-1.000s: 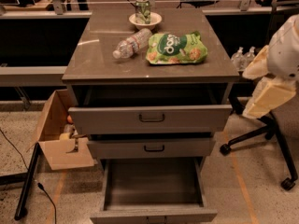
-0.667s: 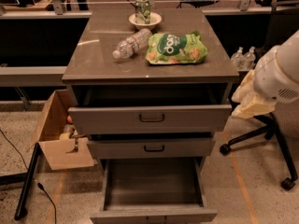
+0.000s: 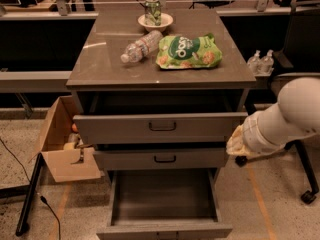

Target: Close bottom drawer

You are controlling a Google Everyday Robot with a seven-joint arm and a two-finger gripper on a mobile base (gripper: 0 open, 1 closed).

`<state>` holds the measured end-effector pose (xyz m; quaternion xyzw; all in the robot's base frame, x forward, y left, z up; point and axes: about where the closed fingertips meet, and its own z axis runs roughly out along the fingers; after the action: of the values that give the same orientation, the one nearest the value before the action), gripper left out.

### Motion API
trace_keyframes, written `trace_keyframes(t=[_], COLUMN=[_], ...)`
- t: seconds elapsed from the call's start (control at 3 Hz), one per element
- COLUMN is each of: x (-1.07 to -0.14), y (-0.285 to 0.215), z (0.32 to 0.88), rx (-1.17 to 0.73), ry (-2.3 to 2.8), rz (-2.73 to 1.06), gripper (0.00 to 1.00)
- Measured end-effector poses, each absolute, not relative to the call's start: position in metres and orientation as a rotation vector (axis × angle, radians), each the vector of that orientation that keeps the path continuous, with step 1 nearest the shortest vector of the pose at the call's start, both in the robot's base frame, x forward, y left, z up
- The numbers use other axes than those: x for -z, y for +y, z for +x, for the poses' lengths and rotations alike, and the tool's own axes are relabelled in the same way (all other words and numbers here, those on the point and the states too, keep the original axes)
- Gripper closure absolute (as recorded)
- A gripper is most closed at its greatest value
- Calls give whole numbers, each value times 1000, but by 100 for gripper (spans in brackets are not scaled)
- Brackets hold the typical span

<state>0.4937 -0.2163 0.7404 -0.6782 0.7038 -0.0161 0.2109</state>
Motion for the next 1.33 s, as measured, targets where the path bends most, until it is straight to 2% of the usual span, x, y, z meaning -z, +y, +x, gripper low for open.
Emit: trace_keyframes(t=[0.67,1.33], x=[-737,-599], y=[-214,-205], z=[506,498], rx=[74,-97], ry=[1931,1932], rz=[-1856,-1810], gripper=[100,100])
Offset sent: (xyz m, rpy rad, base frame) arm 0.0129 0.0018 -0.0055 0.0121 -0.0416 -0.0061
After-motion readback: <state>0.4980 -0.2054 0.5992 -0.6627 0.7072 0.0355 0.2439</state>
